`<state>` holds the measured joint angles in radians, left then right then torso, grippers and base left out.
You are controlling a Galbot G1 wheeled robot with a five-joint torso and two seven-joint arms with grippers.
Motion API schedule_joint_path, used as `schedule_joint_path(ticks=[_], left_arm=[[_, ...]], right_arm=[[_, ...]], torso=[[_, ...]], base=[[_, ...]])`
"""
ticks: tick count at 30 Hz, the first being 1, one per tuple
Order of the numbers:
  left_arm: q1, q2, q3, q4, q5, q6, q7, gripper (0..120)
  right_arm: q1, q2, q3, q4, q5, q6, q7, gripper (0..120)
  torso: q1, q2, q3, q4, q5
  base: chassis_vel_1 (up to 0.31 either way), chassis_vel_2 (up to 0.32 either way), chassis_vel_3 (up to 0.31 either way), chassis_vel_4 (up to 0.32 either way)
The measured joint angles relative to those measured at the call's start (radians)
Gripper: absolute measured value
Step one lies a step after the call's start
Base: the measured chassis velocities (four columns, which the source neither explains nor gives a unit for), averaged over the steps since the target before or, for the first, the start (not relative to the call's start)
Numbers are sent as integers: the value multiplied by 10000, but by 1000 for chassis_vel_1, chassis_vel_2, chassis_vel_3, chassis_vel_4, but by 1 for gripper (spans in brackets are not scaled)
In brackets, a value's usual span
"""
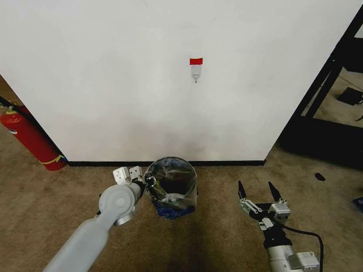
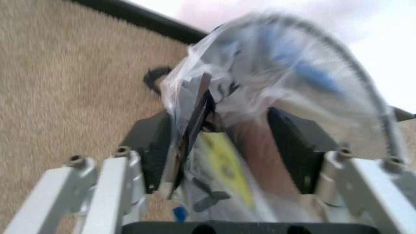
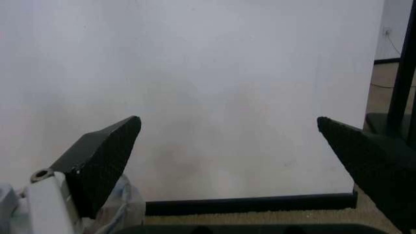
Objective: Pick up the garbage bag from the wall and place it over the trash bin.
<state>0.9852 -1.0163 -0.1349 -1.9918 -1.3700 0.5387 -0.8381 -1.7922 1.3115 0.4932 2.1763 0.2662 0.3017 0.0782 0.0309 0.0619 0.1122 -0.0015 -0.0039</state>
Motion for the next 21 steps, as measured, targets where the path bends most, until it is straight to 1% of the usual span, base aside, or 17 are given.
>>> schedule_joint_path(ticks=[1,2,5,8,9,15,18,19,21], left_arm=[[25,71,-26,-185,33,55,-4,69],[25,71,-26,-185,33,55,-4,69],[135,252,-87,-544,191,180,-3,82],[223,328,-87,-603,244,236,0,92],[315,322,20,-530,423,240,37,97],[420,146,122,-352,922,218,87,100],[407,352,-1,-440,1465,155,240,100],[407,352,-1,-440,1465,155,240,100],[437,552,-233,-545,1768,27,295,100]], right_arm=[[4,7,-25,-1,-11,0,0,100],[4,7,-25,-1,-11,0,0,100],[4,16,-110,15,-43,0,2,100],[8,15,-163,46,-86,2,7,100],[15,12,-201,57,-106,5,18,100],[-68,15,-226,110,-158,76,16,100],[-120,23,-232,150,-177,123,1,100],[-120,23,-232,150,-177,123,1,100],[-97,48,-260,146,-245,178,-6,100]], torso=[[0,0,0,0,1],[0,0,0,0,1],[0,0,0,1,1],[0,0,0,0,1],[0,0,0,1,2],[0,0,0,0,0],[0,0,0,0,1],[0,0,0,0,1],[0,0,0,-1,0]], base=[[0,0,0,0],[0,0,0,0],[0,0,0,0],[0,0,0,0],[0,0,0,0],[0,0,0,0],[0,0,0,0],[0,0,0,0],[0,0,0,0]])
